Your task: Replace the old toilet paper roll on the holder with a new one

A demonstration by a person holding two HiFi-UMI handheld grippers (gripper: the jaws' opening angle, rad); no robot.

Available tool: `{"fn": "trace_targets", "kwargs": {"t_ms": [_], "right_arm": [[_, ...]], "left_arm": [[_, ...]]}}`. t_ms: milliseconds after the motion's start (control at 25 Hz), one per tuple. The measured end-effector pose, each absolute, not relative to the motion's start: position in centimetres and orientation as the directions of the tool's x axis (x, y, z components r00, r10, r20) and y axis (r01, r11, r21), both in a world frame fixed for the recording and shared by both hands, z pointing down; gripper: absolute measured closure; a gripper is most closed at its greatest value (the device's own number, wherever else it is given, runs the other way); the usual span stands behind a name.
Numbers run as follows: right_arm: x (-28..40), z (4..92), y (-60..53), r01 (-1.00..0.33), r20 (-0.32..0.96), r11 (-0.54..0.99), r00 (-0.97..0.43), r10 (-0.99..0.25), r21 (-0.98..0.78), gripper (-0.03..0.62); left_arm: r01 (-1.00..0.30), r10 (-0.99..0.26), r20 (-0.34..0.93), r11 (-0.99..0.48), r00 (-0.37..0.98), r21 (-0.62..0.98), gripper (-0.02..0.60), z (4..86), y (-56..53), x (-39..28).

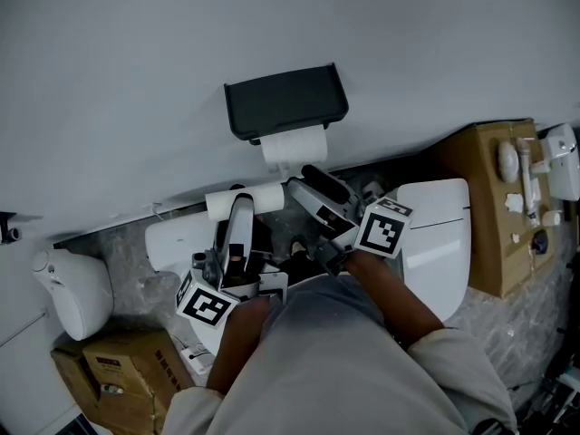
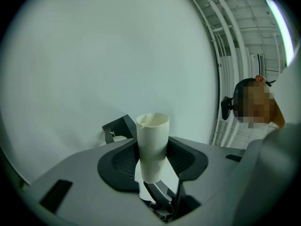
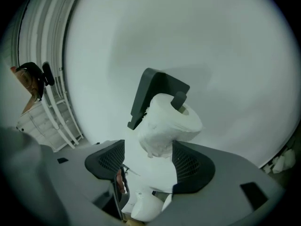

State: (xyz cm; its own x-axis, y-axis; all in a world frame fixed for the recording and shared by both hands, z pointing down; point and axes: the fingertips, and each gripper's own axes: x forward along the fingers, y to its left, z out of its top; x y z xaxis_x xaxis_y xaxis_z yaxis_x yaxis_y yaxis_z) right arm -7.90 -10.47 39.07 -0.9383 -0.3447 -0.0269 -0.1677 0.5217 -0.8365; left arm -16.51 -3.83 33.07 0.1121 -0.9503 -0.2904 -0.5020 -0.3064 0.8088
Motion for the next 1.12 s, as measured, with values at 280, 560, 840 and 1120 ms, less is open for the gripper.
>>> {"fn": "trace_targets", "kwargs": {"t_ms": [280, 560, 840, 1120], "right_arm": [[-6.9, 37.8, -10.2, -0.177, -0.027, 0.595, -0.948, -0.318, -0.784, 0.473], [-5.7, 36.2, -9.7, -0.161, -0.026, 0.671, -0.965, -0.260, -0.724, 0.574], [-5.0, 34.7, -9.1, -0.128, 0.005, 0.738, -0.986, -0.167, -0.662, 0.577], [-4.0, 33.3, -9.2, -0.112, 0.024, 0.780, -0.992, -0.123, -0.616, 0.577]], "left_arm": [[-0.546, -0.938, -0.299, -0.344, 0.173, 0.763, 0.410, 31.3, -5.5, -16.8], [-0.631, -0.904, -0.280, -0.426, 0.323, 0.648, 0.410, 27.0, -8.2, -16.1], [-0.687, -0.899, -0.264, -0.437, 0.349, 0.580, 0.410, 24.8, -10.0, -16.0], [-0.763, -0.909, -0.196, -0.415, 0.367, 0.496, 0.410, 23.6, -12.1, -15.6]]}}
